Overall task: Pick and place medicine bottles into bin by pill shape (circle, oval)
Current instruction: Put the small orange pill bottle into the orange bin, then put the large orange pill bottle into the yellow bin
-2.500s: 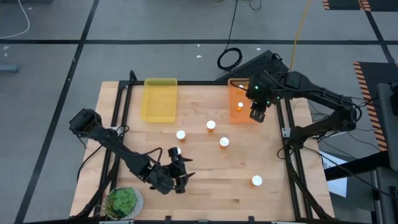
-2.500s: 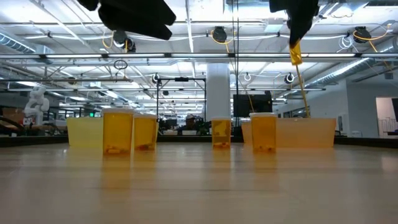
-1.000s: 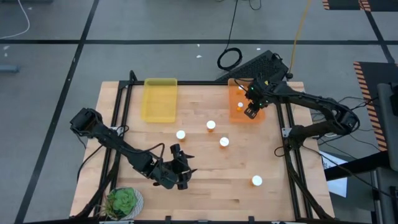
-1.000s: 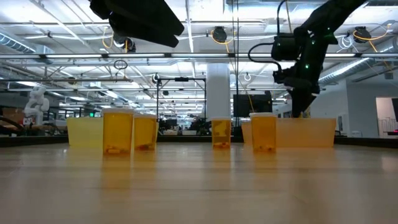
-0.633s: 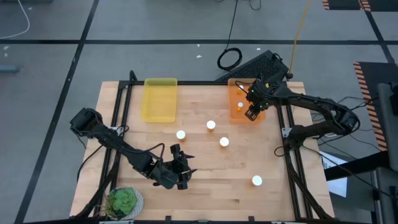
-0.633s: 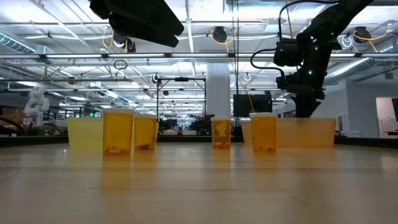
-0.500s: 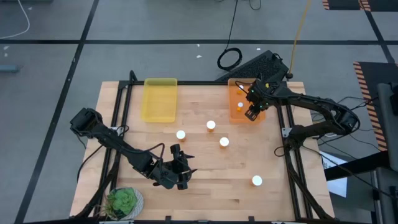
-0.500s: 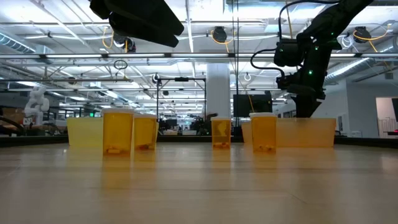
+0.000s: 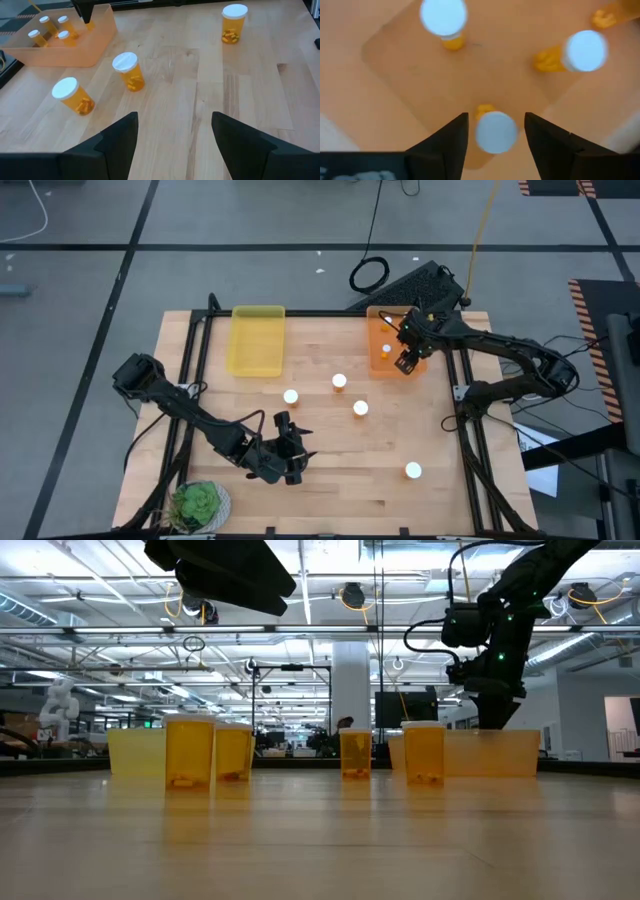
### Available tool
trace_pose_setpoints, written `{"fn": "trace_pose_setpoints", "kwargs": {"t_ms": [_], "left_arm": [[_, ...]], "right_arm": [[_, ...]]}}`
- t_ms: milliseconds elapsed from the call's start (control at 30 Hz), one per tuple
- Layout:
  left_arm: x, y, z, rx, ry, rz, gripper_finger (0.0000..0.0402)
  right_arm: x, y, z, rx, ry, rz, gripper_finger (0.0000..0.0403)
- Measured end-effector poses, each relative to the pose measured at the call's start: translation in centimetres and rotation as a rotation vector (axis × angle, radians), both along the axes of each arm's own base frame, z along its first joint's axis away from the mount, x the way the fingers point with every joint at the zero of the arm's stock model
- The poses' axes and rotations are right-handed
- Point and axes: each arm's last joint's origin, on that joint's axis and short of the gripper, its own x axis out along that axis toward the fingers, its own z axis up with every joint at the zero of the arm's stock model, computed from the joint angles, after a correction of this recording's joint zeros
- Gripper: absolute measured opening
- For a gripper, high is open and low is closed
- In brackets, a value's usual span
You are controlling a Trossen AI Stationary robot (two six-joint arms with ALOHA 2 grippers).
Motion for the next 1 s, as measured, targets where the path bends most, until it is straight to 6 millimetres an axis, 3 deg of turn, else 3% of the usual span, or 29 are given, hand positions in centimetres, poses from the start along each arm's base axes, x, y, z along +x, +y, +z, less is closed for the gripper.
{"fn": "trace_pose_setpoints", "kwargs": {"t_ms": [233,633,1000], "left_arm": [[0.1,0.3,0.0,-0.003,0.003,0.003,0.0255],[-0.1,0.4,1.0,-0.036,-0.002,-0.02,0.0255],[-3.2,2.7,4.1,-0.114,0.11,-0.046,0.0255]], "right_arm": [[-0.6,1.0,2.1,-0.078,-0.079,-0.022,0.0205],[-1.5,6.3,6.5,-0.144,-0.334,0.061,0.0208],[0.1,10.7,7.6,-0.13,-0.488,0.239,0.0208]]}}
